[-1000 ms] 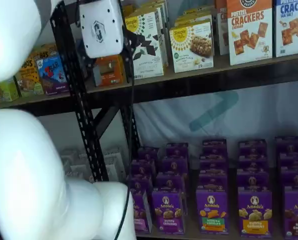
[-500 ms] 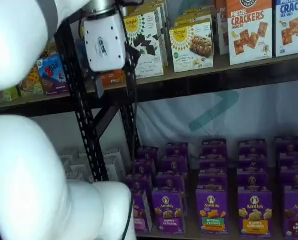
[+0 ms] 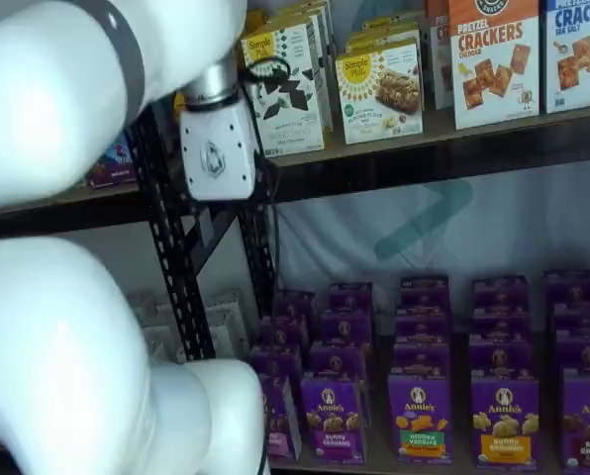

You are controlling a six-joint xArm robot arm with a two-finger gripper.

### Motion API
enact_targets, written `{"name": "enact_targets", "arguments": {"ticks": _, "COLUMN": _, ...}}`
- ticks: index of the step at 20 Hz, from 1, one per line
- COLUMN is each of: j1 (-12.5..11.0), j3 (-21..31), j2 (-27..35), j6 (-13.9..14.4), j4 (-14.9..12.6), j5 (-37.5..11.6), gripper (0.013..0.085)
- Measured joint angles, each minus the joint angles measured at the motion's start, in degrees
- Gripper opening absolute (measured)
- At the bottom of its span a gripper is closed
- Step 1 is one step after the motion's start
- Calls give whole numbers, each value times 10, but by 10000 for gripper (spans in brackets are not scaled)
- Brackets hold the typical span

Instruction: Pick up the purple box with a pink patch in the middle, on the bottom shelf, the first box from the left

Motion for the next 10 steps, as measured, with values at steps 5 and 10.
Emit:
{"name": "enact_targets", "arguments": {"ticks": 5, "j1": 13, "j3": 62, "j2": -6, "j6": 8, "j4": 4, "j5": -68, "gripper": 850}}
{"name": "enact_targets", "arguments": {"ticks": 10, "j1": 27, "j3": 117, "j2": -2, "j6": 19, "j4": -9, "j5": -136, "gripper": 850}}
